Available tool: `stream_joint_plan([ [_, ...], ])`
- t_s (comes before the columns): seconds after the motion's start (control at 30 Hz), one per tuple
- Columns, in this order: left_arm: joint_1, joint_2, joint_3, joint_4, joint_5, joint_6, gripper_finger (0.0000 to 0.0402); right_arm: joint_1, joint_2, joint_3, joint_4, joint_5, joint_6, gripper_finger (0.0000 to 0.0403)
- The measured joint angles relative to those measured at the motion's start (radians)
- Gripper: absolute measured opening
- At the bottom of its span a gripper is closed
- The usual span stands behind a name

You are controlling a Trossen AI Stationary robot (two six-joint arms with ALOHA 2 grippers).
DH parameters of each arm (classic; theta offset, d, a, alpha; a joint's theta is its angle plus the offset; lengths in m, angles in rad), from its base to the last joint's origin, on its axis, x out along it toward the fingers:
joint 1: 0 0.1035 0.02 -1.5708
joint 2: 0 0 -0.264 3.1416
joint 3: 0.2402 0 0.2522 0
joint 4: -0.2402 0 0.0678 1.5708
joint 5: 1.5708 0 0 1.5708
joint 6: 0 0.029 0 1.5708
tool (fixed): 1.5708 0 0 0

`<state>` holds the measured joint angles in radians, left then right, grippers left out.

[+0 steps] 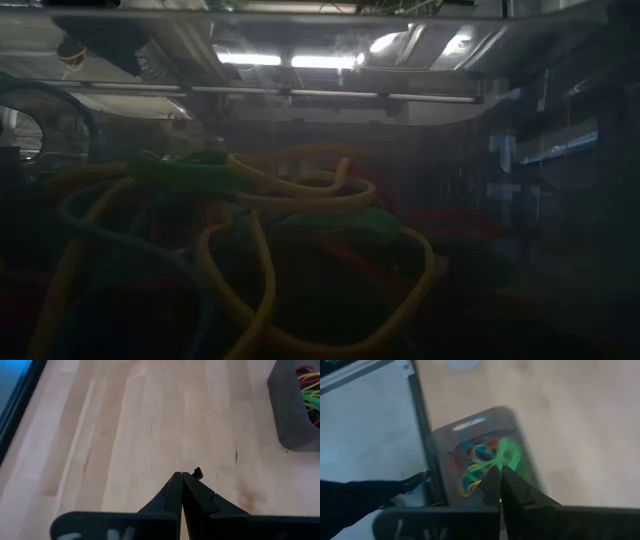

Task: Pick and place rubber bands into bin
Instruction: Put the green rubber band into the black bin, then put the blue rubber band into the black bin

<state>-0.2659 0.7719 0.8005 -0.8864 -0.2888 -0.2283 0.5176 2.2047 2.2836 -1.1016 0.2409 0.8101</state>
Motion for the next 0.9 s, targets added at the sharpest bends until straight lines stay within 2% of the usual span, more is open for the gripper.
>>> stream_joint_plan([
  [0.13,-0.002,0.000,0.000,0.008,0.023,-0.024,0.0003,0.023,0.052,0.000,0.041,-0.029,0.023,0.0000],
  [0.27,-0.009,0.000,0.000,0.092,0.049,-0.023,0.0003,0.031,0.104,0.000,0.037,-0.072,0.049,0.0000],
  [0.53,-0.029,0.000,0.000,0.203,0.052,0.049,0.0003,0.030,0.154,0.000,-0.021,-0.131,0.078,0.0005],
  [0.67,-0.029,0.000,0.000,0.201,0.071,0.043,0.0003,0.030,0.144,0.000,-0.051,-0.131,0.128,0.0034],
  [0.83,-0.029,0.000,0.000,0.163,0.060,0.040,0.0003,0.030,0.140,0.038,-0.111,-0.137,0.132,0.0092],
  [0.9,-0.029,0.000,0.000,0.147,0.088,0.063,0.0003,0.030,0.138,0.055,-0.145,-0.138,0.132,0.0115],
])
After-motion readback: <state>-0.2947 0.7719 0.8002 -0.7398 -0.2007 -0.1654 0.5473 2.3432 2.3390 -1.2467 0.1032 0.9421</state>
